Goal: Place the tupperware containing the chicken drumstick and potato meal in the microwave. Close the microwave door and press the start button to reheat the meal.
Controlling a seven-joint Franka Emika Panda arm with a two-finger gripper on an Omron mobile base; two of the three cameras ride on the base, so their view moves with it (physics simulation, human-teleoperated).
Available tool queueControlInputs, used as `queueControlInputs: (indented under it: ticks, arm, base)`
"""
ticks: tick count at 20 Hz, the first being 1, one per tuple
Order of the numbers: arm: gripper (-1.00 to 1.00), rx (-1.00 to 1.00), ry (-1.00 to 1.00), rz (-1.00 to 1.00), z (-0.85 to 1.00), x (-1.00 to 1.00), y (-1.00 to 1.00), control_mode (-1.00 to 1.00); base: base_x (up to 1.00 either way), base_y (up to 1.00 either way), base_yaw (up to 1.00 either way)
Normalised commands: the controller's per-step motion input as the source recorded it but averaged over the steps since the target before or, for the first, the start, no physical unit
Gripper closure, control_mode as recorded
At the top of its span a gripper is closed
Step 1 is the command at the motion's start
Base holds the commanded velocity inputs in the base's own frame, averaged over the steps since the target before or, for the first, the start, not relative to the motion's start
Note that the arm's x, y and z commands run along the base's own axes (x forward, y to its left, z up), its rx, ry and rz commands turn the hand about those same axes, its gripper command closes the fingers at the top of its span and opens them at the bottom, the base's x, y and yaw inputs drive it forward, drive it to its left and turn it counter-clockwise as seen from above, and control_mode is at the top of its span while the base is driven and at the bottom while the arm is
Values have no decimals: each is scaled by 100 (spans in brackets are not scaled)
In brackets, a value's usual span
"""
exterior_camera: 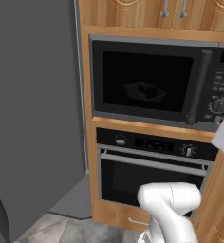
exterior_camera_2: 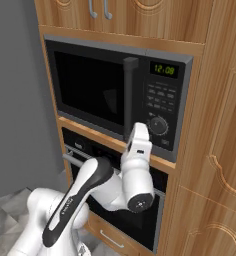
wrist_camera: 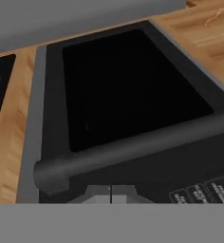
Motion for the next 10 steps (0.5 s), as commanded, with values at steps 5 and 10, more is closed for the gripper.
queueControlInputs:
  ticks: [5,10]
  arm:
    - [100,-7,9,-9,-29,38,-25,-100]
    - [100,-8,11,-9,-32,44,-19,-100]
  base:
    - [0,0,0]
    - [0,0,0]
